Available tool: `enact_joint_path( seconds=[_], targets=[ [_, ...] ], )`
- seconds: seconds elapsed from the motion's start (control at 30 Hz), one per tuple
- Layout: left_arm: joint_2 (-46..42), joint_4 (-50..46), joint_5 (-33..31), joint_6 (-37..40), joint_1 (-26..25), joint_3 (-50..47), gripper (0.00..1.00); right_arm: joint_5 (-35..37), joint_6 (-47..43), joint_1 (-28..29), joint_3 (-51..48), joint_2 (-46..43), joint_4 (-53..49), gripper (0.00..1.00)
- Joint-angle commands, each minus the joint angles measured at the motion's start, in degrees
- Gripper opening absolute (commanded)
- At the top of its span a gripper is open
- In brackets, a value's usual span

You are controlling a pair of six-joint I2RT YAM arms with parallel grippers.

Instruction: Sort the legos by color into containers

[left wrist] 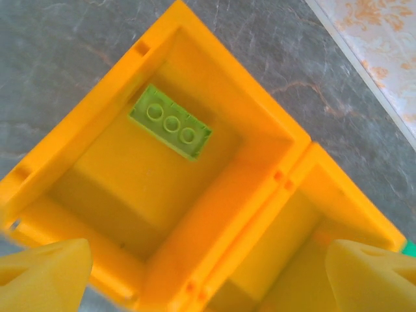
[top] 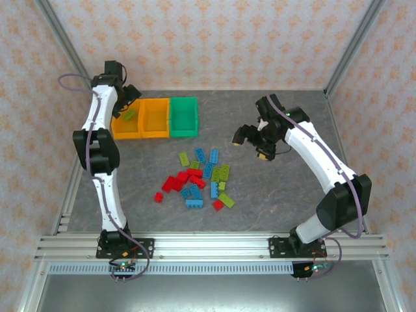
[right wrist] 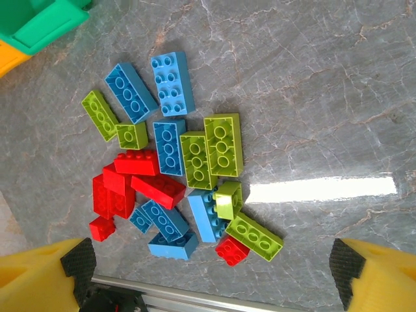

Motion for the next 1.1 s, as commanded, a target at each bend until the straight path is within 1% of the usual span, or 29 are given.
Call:
enact_joint_path(
  seconds=[0.0,0.13,0.27,0.33,0.37,0.43,0.53,0.6,0.63,0.7,0.77,0.87,0.97,1.07],
  targets=[
    [-13.2,-2.5,-1.2,2.2,-3.8,-6.3,0.93,0.8,0.5,0.1,1.6,0.7,0.1,0.95],
    [-25.3,-3.1,-3.8,5.2,-10.8,-18.2,0.93,-0.3,-0.1,0.1,0.6,0.6,0.7,0.95],
    [-35.3,-6.7,-9.2,13.2,-19.3,-29.4,0.91,-0.8,-1.0,0.1,-1.3,-0.6,1.3,0.95],
    [-39.8,-7.6,-9.8,15.7,-22.8,-35.8,0.9,-0.9,-1.1,0.1,-2.6,-1.1,2.0,0.95],
    [-41.6,-7.9,-9.5,15.5,-24.1,-38.6,0.89,-1.3,-1.1,0.0,-3.1,-1.1,2.3,0.95],
    [-44.3,-7.4,-7.9,12.2,-26.0,-43.1,0.87,-2.1,-1.2,0.1,-3.7,-1.0,2.7,0.95],
    [-45.7,-0.2,-4.8,3.0,-31.3,-47.9,0.85,-2.8,-1.3,0.1,-3.6,-0.5,2.6,0.95],
    [-43.1,5.8,-4.3,-3.5,-36.3,-48.3,0.83,-2.8,-1.2,0.1,-3.4,-0.4,2.5,0.95],
    [-40.8,7.2,-4.7,-6.2,-38.3,-47.2,0.82,-2.5,-1.0,0.1,-3.4,-0.5,2.4,0.95],
    [-33.5,7.7,-5.6,-10.4,-41.6,-42.7,0.79,-1.8,-0.5,0.1,-3.5,-0.9,2.1,0.95],
    [-26.5,6.2,-7.1,-11.9,-43.8,-37.3,0.76,-1.1,-0.2,0.1,-4.0,-1.7,1.6,0.95],
    [-19.6,6.5,-9.3,-14.3,-44.9,-33.5,0.76,0.3,0.7,0.1,-5.4,-3.9,1.7,0.95],
    [-15.7,7.1,-10.9,-15.9,-44.4,-31.9,0.74,1.7,1.4,0.1,-7.0,-6.1,1.6,0.95],
    [-11.0,5.2,-12.0,-15.8,-43.5,-29.8,0.72,3.5,1.8,0.1,-7.9,-7.8,1.0,0.95]
  ],
)
